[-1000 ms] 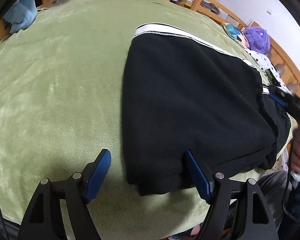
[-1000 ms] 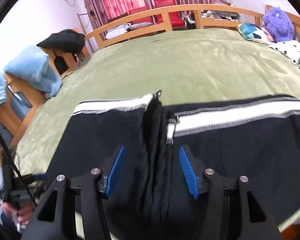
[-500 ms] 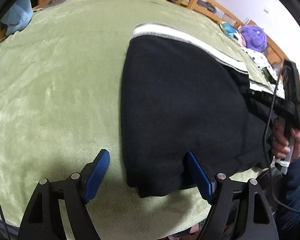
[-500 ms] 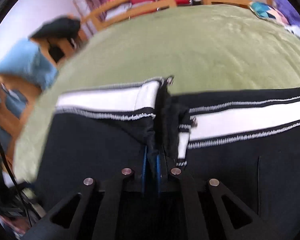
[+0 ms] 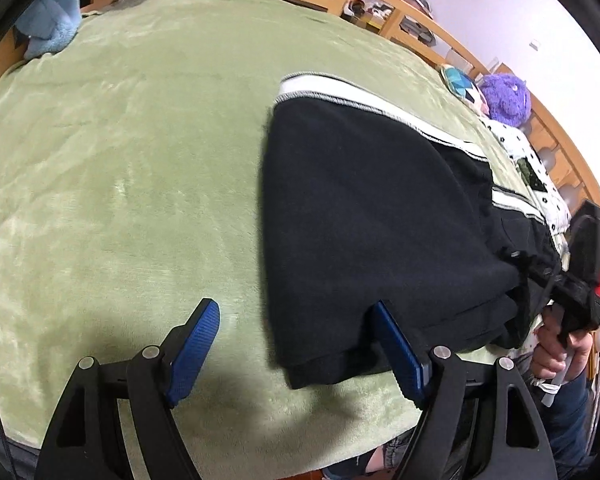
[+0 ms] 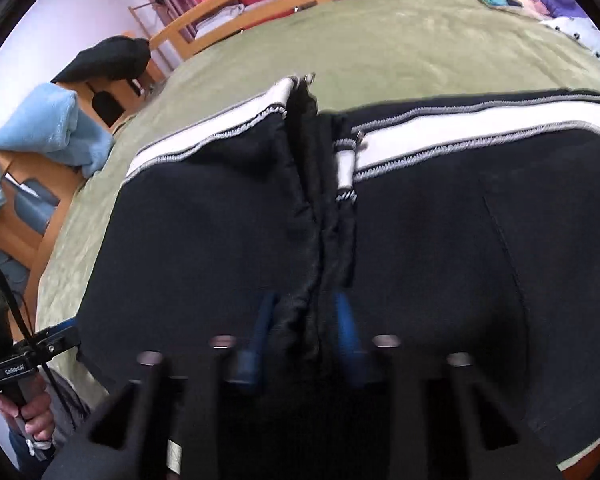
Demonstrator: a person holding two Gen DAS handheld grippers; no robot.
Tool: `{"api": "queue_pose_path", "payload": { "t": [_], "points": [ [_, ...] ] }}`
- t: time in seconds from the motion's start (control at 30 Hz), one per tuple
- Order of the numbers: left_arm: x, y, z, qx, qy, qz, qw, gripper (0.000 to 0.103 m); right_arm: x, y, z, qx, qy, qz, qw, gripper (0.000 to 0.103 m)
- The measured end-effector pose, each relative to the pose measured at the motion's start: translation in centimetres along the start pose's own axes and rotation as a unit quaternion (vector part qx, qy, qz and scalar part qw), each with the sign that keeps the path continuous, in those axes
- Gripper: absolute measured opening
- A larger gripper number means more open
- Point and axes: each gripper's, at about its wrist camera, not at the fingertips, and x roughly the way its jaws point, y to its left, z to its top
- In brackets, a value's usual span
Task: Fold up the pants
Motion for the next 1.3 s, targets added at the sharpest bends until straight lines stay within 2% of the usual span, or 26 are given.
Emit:
{"api": "queue_pose_path", "payload": {
  "t": [0.07, 0.13, 0.2, 0.23, 0.27, 0.3, 0.33, 0.4, 0.47, 0.5, 0.57, 0.67, 0.7, 0.73, 0.77, 0.8, 0.83, 0.93, 1.0, 1.07, 1.17, 1.23, 1.3],
  "points": [
    [-0.6, 0.2, 0.0, 0.001, -0.006, 0.006, 1.0000, 0.078, -2.6, -0.8, 0.6, 0.021, -0.046, 0.023, 0.998, 0.013],
    [-1.1, 0.4, -0.1, -0.002, -0.011, 0.008, 0.9999, 0.078, -4.0, -2.0, 1.0, 0.044, -0.056, 0.030, 0.997, 0.013],
    [-1.1, 0.5, -0.2, -0.006, -0.010, 0.002, 0.9999, 0.078, -3.4, -2.9, 0.7, 0.052, -0.035, 0.021, 0.998, 0.014],
    [-1.0, 0.5, -0.2, -0.007, -0.008, -0.001, 0.9999, 0.078, -2.4, -3.2, 0.2, 0.047, -0.007, 0.012, 0.999, 0.015],
    [-0.9, 0.4, -0.3, -0.007, -0.007, -0.001, 1.0000, 0.078, -1.2, -3.4, -0.5, 0.044, 0.028, 0.001, 0.999, 0.022],
    [-0.8, 0.3, -0.4, -0.006, -0.006, -0.001, 1.0000, 0.078, -0.6, -3.4, -0.8, 0.042, 0.040, -0.002, 0.998, 0.022],
    [-0.6, 0.1, -0.4, -0.003, -0.004, 0.000, 1.0000, 0.078, -0.9, -3.5, -1.2, 0.042, 0.031, 0.001, 0.999, 0.024],
    [-0.5, -0.3, -0.5, 0.002, -0.001, -0.002, 1.0000, 0.078, -2.6, -3.4, -1.4, 0.049, 0.017, -0.002, 0.999, 0.036],
    [-0.4, -0.7, -0.5, 0.008, -0.002, -0.006, 0.9999, 0.078, -4.9, -2.9, -1.6, 0.051, -0.018, -0.003, 0.999, 0.038],
    [-0.3, -0.9, -0.5, 0.012, -0.001, -0.008, 0.9999, 0.078, -5.9, -2.5, -1.8, 0.050, -0.037, 0.001, 0.998, 0.046],
    [0.1, -1.3, -0.4, 0.014, 0.002, -0.011, 0.9998, 0.078, -6.8, -2.0, -2.2, 0.041, -0.042, 0.009, 0.998, 0.050],
    [0.5, -1.8, -0.3, 0.014, 0.005, -0.013, 0.9998, 0.078, -6.2, -1.6, -2.6, 0.024, -0.026, 0.012, 0.999, 0.050],
    [0.4, -2.0, -0.4, 0.014, 0.005, -0.013, 0.9998, 0.078, -5.6, -1.5, -2.9, 0.022, -0.016, 0.011, 1.000, 0.045],
    [0.4, -2.2, -0.5, 0.014, 0.004, -0.013, 0.9998, 0.078, -4.8, -1.2, -3.0, 0.019, -0.010, 0.003, 1.000, 0.039],
    [0.4, -2.5, -0.5, 0.015, 0.004, -0.012, 0.9998, 0.078, -4.6, -1.0, -3.2, 0.013, -0.013, -0.014, 1.000, 0.018],
    [0.3, -2.5, -0.6, 0.015, 0.004, -0.011, 0.9998, 0.078, -4.6, -0.8, -3.3, 0.003, -0.018, -0.026, 0.999, 0.017],
    [0.2, -2.5, -0.6, 0.014, 0.004, -0.010, 0.9998, 0.078, -5.2, -0.8, -3.3, 0.002, -0.029, -0.019, 0.999, 0.017],
    [-0.3, -2.4, -0.8, 0.014, 0.001, -0.006, 0.9999, 0.078, -8.5, -1.5, -3.0, 0.031, -0.067, 0.035, 0.997, 0.016],
    [-0.5, -2.1, -0.9, 0.012, -0.001, -0.009, 0.9999, 0.078, -9.9, -1.7, -3.1, 0.046, -0.072, 0.061, 0.994, 0.016],
    [-0.6, -1.8, -0.9, 0.008, -0.003, -0.012, 0.9999, 0.078, -9.8, -1.9, -3.9, 0.054, -0.048, 0.075, 0.995, 0.016],
    [-0.6, -1.6, -0.6, 0.007, -0.009, -0.023, 0.9997, 0.078, -7.1, -1.8, -5.0, 0.037, -0.007, 0.032, 0.999, 0.019],
    [-0.2, -1.7, -0.3, 0.006, -0.009, -0.023, 0.9997, 0.078, -5.1, -2.1, -5.6, 0.036, 0.027, 0.025, 0.999, 0.020],
    [0.2, -1.9, 0.2, 0.008, -0.009, -0.017, 0.9998, 0.078, -5.6, -1.9, -5.2, 0.025, 0.024, 0.027, 0.999, 0.022]
  ]
}}
